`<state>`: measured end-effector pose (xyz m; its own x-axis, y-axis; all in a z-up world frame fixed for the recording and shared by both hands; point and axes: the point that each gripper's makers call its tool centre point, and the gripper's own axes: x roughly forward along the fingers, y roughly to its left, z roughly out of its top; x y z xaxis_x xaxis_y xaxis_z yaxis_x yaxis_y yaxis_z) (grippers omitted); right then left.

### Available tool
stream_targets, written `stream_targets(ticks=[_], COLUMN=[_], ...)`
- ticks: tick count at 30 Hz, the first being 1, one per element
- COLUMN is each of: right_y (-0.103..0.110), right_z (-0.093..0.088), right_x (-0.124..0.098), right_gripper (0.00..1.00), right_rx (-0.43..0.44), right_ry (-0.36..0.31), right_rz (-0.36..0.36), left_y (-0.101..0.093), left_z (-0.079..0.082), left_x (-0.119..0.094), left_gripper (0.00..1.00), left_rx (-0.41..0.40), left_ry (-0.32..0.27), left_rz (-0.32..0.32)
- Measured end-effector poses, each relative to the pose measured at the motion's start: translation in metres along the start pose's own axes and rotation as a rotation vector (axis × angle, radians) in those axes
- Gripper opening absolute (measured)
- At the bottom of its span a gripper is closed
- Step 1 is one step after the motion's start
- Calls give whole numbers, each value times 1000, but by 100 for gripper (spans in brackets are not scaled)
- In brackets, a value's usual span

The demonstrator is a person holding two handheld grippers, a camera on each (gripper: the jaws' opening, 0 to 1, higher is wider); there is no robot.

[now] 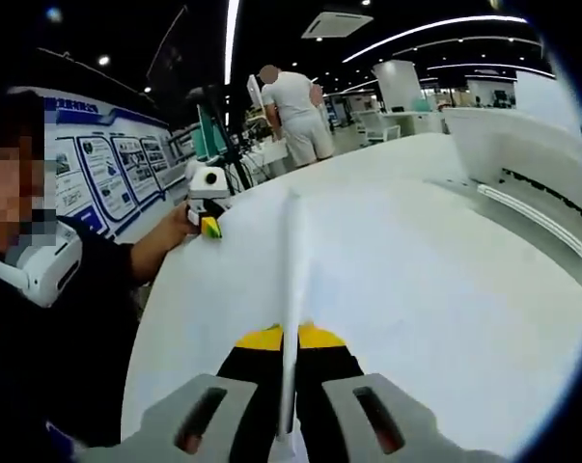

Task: Organize the stack of printing papers by aligning and flattening the scattered papers on the table

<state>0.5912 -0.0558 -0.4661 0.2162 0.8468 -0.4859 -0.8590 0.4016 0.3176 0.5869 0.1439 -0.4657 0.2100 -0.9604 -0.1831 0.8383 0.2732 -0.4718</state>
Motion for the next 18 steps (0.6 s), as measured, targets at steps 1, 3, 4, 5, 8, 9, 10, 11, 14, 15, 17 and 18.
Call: stream_targets(ticks=[1,3,4,5,8,9,10,11,14,15,17,18], right_y=[0,1,2,2,3,3,5,4,6,6,8,9], right_z=[1,1,2,2,2,2,4,5,7,8,9,9], right_x=[3,7,9,10,13,13,17,18,23,25,28,29], right_gripper=[0,0,0,0,0,0,0,0,0,0,0,0], right_rx=[0,0,1,1,2,2,2,3,-3,-2,-5,-6], right_ry=[-1,-1,-2,-2,0,0,-2,-5,-9,-12,-14,-13], right_rz=[6,14,17,19,24,24,34,37,45,50,55,57], left_y=[-1,-1,-1,-1,-2,-2,-1,-1,-1,-1,-1,-1], left_z=[0,-1,-1,-1,-1,-1,-1,-1,-1,-1,-1,-1], left_x=[0,0,1,1,1,1,1,1,1,1,1,1], left_gripper=[22,22,22,22,22,22,22,22,22,22,22,22], left_rx=[0,0,0,0,0,0,0,-1,-2,-2,-3,-4], left_ry=[0,0,0,1,1,1,1,1,2,2,2,2], left_rz=[-1,0,-1,-1,-1,-2,-2,-2,-1,0,0,0])
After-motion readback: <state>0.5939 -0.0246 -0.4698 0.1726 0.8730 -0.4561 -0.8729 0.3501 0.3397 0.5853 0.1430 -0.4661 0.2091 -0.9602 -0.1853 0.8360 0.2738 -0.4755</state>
